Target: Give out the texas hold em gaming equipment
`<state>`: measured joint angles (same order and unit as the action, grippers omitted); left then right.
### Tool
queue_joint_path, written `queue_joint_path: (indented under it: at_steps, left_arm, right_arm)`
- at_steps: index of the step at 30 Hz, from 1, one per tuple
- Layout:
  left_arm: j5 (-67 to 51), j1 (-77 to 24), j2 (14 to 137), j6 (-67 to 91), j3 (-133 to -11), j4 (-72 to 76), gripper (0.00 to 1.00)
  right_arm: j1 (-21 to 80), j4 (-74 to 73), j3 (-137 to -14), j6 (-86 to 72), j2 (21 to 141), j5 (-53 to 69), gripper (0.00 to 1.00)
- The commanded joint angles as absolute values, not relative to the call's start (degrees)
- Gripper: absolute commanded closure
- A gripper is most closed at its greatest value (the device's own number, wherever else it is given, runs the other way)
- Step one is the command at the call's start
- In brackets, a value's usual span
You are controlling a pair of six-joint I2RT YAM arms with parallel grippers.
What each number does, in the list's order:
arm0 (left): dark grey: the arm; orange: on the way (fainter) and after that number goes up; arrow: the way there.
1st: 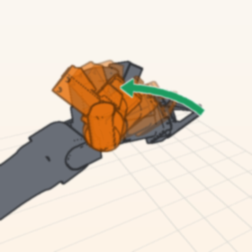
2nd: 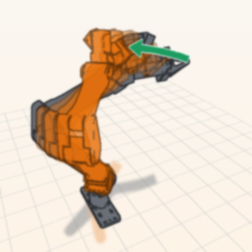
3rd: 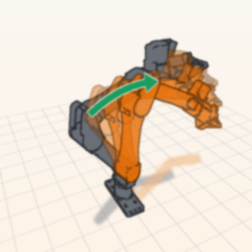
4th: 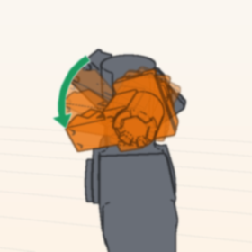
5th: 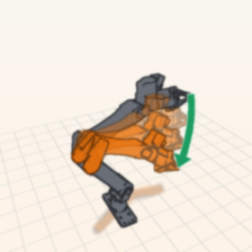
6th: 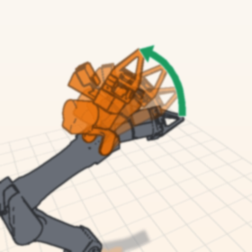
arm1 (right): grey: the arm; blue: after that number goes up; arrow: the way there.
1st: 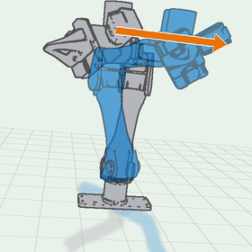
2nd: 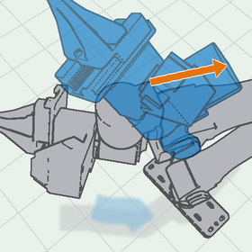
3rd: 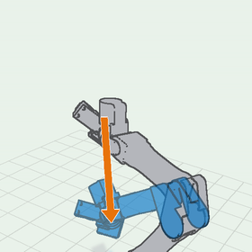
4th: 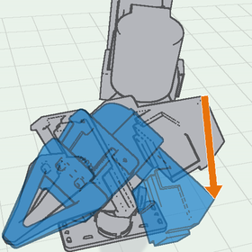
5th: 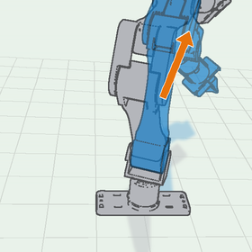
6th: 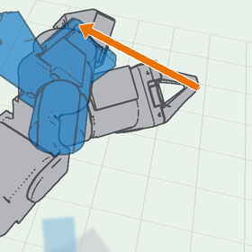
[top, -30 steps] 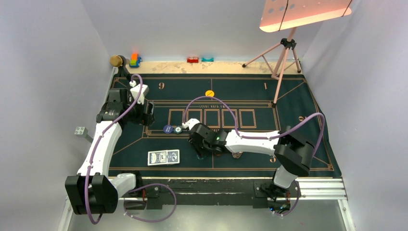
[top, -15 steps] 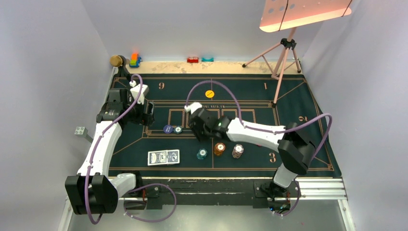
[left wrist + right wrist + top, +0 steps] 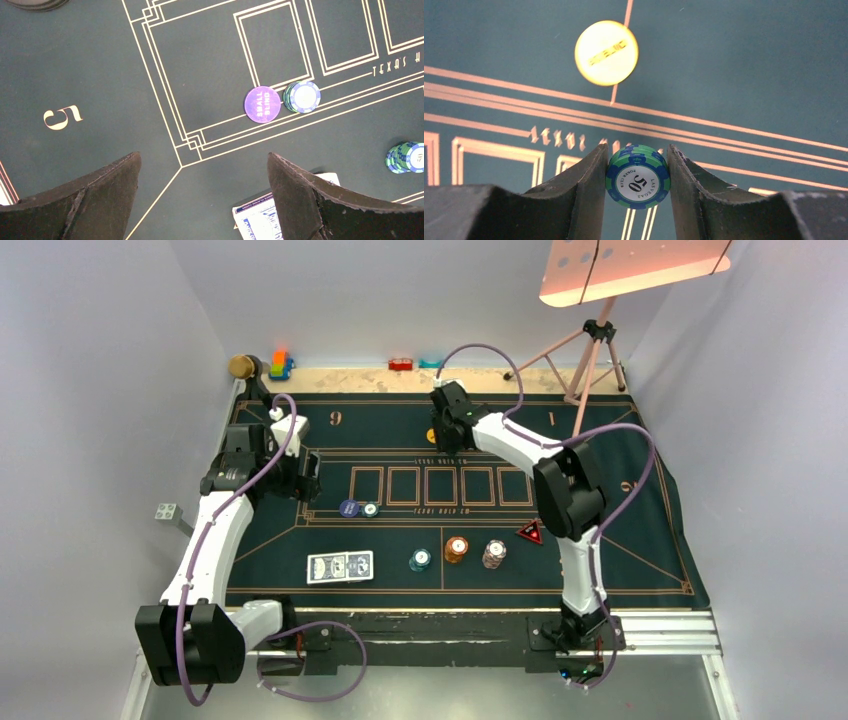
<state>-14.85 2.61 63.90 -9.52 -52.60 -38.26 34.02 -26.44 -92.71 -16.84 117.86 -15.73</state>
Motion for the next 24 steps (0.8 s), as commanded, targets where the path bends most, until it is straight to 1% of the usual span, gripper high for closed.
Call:
queue_joint_path:
  at_steps: [1, 7, 12, 17, 20, 22, 23, 24]
  left_arm:
    - [-16.4, 3.0, 64.1, -9.6, -52.8, -36.8, 0.00]
    - [-17.0, 3.0, 64.0, -9.7, -52.9, -37.1, 0.00]
    - [-17.1, 3.1, 63.8, -9.7, -52.9, -37.2, 0.00]
    - [-17.2, 3.0, 64.1, -9.8, -52.8, -37.1, 0.00]
    - [-17.2, 3.1, 64.1, -9.9, -52.7, -37.1, 0.00]
    - [-17.2, 3.0, 64.2, -9.9, -52.7, -37.0, 0.00]
    - [-17.1, 3.0, 64.2, -10.0, -52.7, -37.0, 0.00]
    - [-17.1, 3.0, 64.2, -9.9, -52.6, -37.1, 0.00]
  right_arm:
    - [30.5, -27.6, -100.3, -16.9, 121.5, -16.3, 0.88]
    - [27.6, -28.7, -107.5, -16.1, 129.3, -15.7, 0.88]
    - [27.0, -30.1, -112.0, -15.6, 133.3, -14.6, 0.88]
    - [27.1, -29.6, -110.3, -16.1, 132.9, -13.2, 0.87]
    - [27.1, -29.5, -108.5, -16.4, 132.2, -12.9, 0.85]
    - [27.0, -29.5, -107.9, -16.6, 131.9, -13.0, 0.80]
    - [27.1, -29.6, -107.7, -16.6, 131.7, -12.8, 0.70]
    - [27.1, -29.7, -107.7, -16.7, 131.6, -12.7, 0.64]
